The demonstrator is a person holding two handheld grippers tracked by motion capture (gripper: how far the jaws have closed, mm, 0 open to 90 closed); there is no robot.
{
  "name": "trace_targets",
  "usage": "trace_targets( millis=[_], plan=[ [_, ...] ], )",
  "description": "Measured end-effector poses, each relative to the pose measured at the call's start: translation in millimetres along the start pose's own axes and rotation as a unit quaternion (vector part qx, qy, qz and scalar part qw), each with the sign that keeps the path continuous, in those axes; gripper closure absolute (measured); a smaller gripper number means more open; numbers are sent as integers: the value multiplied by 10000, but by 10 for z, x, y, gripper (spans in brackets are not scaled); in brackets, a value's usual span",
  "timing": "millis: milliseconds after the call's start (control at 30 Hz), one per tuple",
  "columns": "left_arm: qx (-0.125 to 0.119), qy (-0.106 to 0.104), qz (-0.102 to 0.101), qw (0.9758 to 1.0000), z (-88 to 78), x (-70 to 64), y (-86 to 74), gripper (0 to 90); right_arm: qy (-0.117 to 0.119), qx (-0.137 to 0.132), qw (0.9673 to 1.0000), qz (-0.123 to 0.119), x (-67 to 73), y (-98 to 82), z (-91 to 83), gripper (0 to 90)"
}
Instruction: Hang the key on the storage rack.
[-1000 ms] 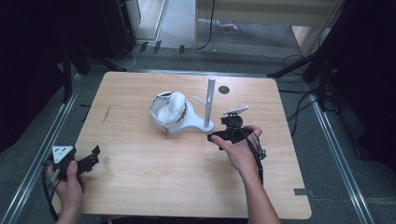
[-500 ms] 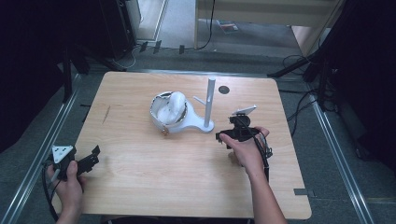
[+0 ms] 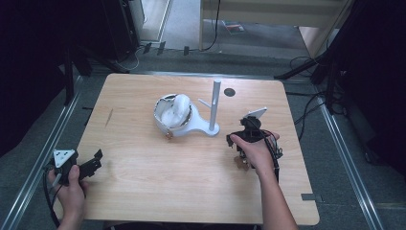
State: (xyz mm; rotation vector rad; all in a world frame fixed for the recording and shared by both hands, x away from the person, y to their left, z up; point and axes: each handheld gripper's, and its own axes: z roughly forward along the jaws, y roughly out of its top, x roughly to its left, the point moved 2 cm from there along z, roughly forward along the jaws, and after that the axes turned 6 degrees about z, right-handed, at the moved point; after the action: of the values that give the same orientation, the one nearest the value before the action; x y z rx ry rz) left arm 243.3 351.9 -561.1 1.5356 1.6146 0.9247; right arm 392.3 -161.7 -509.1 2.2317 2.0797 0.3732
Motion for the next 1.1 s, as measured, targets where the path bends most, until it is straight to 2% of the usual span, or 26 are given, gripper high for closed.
trace_targets(
  millis=[233, 267, 400, 533, 600, 900, 1100],
  plan=[
    [0, -2, -2, 10000, 0, 0, 0, 139, -59, 164, 9998, 130, -69, 64, 79, 25],
    [0, -3, 0, 10000, 0, 1, 0, 138, -130, 169, 9996, 171, -81, 84, 91, 53],
    [1, -4, -1, 10000, 0, 1, 0, 139, -186, 178, 9995, 171, -108, 112, 107, 101],
    [1, -5, -1, 10000, -1, 2, 0, 138, -235, 238, 9990, 287, -135, 144, 120, 175],
    [1, -3, -2, 10000, 0, 1, 0, 138, -310, 288, 9986, 312, -157, 159, 144, 261],
    [0, 0, 2, 10000, 0, 0, 0, 139, -460, 337, 9975, 423, -207, 185, 175, 352],
    [-5, 0, 2, 10000, 0, -1, 0, 139, -458, 399, 9971, 448, -215, 200, 181, 441]
  ],
)
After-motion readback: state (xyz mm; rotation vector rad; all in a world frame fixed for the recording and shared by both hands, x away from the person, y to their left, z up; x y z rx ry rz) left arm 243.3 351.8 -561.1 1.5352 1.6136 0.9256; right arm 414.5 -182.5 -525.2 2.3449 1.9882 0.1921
